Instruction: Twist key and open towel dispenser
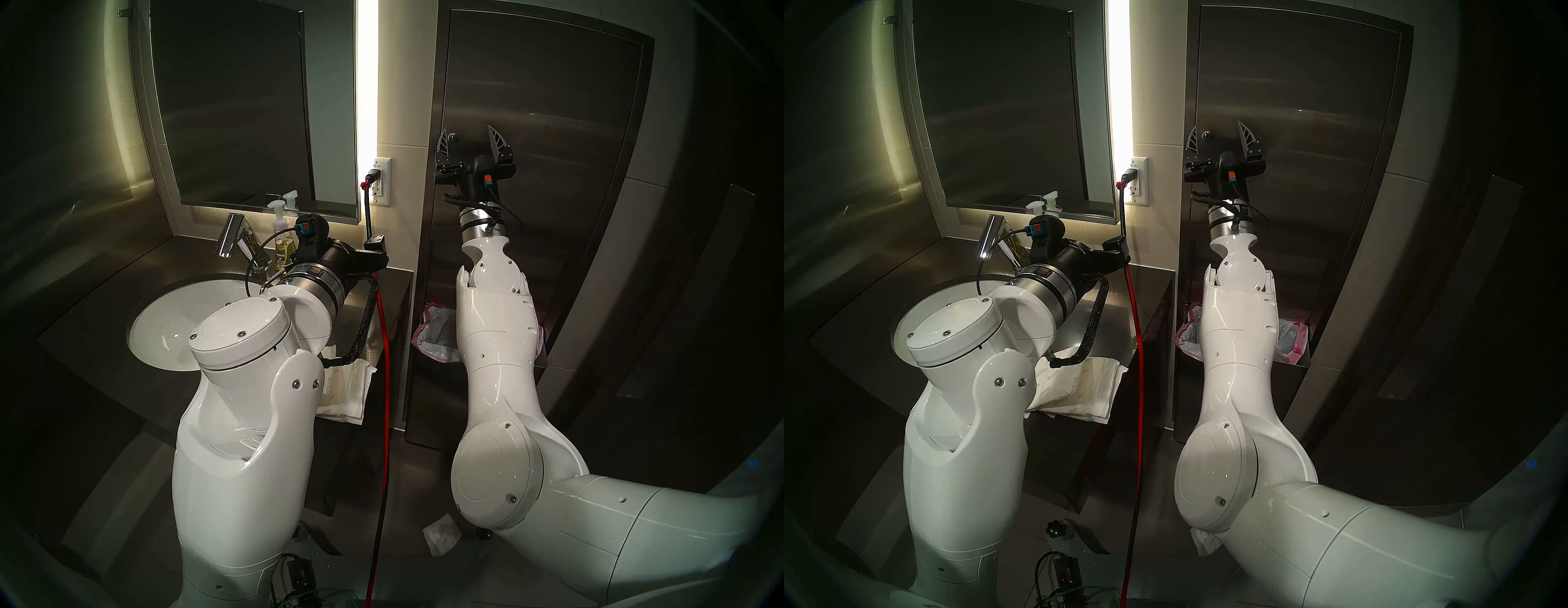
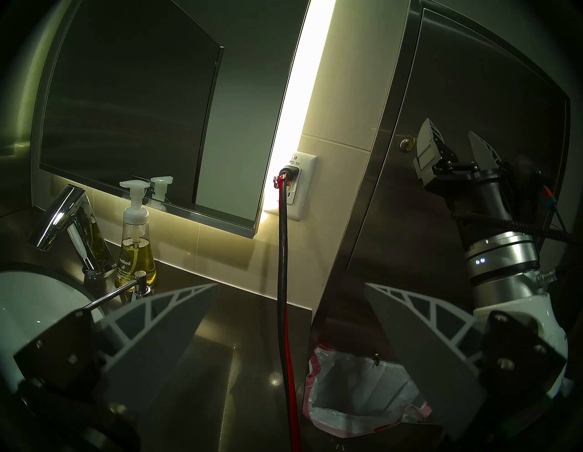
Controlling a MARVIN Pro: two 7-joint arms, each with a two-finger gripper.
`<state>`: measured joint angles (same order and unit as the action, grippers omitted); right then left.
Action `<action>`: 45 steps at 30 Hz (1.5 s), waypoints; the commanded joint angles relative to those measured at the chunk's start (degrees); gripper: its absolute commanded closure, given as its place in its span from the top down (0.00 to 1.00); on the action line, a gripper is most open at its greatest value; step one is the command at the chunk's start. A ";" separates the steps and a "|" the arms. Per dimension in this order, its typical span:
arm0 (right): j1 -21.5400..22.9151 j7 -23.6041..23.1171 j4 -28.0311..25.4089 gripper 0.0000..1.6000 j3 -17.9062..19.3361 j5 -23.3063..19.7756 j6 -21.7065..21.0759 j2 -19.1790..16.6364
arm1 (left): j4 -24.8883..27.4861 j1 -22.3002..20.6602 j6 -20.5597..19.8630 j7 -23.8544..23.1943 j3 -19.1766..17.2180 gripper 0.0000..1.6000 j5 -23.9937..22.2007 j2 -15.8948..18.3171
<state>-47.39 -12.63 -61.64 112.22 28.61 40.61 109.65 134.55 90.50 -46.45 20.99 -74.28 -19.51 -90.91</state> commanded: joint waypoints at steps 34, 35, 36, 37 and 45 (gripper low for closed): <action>6.71 6.95 10.16 0.65 -0.10 3.48 3.86 -2.86 | 0.53 -0.55 0.09 0.06 -0.15 1.00 -0.01 0.06; 6.87 7.12 10.53 0.62 -0.08 3.54 3.98 -2.96 | 0.53 -0.54 0.08 0.05 -0.15 1.00 0.00 0.05; 7.00 7.24 10.84 0.60 -0.09 3.60 4.10 -3.05 | 0.53 -0.54 0.08 0.05 -0.15 1.00 0.01 0.05; 7.00 7.24 10.84 0.60 -0.09 3.60 4.10 -3.05 | 0.53 -0.54 0.08 0.05 -0.15 1.00 0.01 0.05; 8.08 8.24 13.20 0.61 -0.17 4.21 4.82 -3.66 | 0.53 -0.54 0.08 0.05 -0.15 1.00 0.01 0.05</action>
<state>-41.83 -5.11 -49.02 112.25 32.46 44.73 106.63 134.55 90.50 -46.46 20.99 -74.28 -19.51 -90.91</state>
